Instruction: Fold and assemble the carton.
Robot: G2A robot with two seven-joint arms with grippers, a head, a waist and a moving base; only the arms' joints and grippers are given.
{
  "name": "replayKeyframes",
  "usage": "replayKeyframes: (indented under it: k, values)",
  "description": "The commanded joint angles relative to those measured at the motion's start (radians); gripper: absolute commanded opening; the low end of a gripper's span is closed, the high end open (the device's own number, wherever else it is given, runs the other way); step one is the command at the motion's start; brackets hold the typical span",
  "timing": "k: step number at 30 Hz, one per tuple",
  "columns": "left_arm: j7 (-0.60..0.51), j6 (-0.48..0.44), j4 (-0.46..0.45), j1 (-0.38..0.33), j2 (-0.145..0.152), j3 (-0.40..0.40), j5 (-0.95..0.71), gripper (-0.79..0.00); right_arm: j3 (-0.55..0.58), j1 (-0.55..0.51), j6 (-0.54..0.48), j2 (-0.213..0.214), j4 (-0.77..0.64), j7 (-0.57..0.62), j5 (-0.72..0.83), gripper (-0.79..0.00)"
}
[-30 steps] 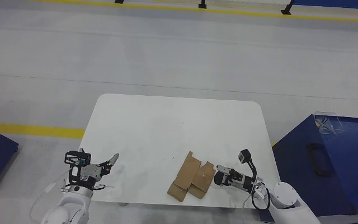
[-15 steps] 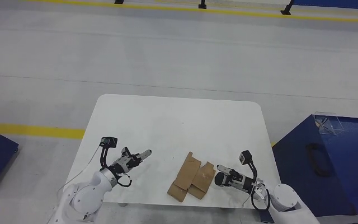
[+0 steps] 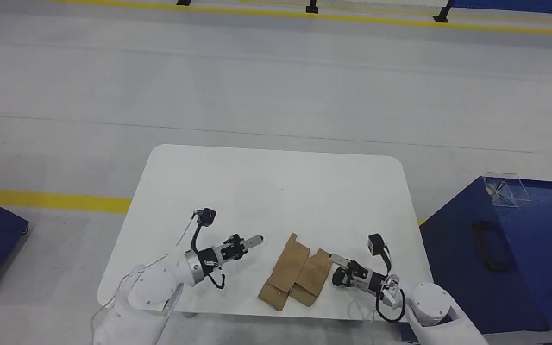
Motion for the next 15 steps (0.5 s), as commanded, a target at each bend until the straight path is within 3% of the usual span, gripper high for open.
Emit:
replayKeyframes:
  k: [1,7,15]
  values:
    - [-0.064,-0.005,0.087,-0.051,-0.013,0.05,-0.115,0.0,-0.013,0.003,-0.005,-0.002,0.005,-0.012,-0.025,0.0]
    - [-0.121,-0.036,0.252,-0.144,-0.041,0.123,-0.261,0.0,-0.026,-0.002,-0.011,-0.002,0.007,0.029,-0.025,0.0]
    - [-0.147,-0.062,0.364,-0.203,-0.061,0.172,-0.31,0.0,-0.086,0.029,-0.029,-0.017,0.034,0.032,-0.019,0.0]
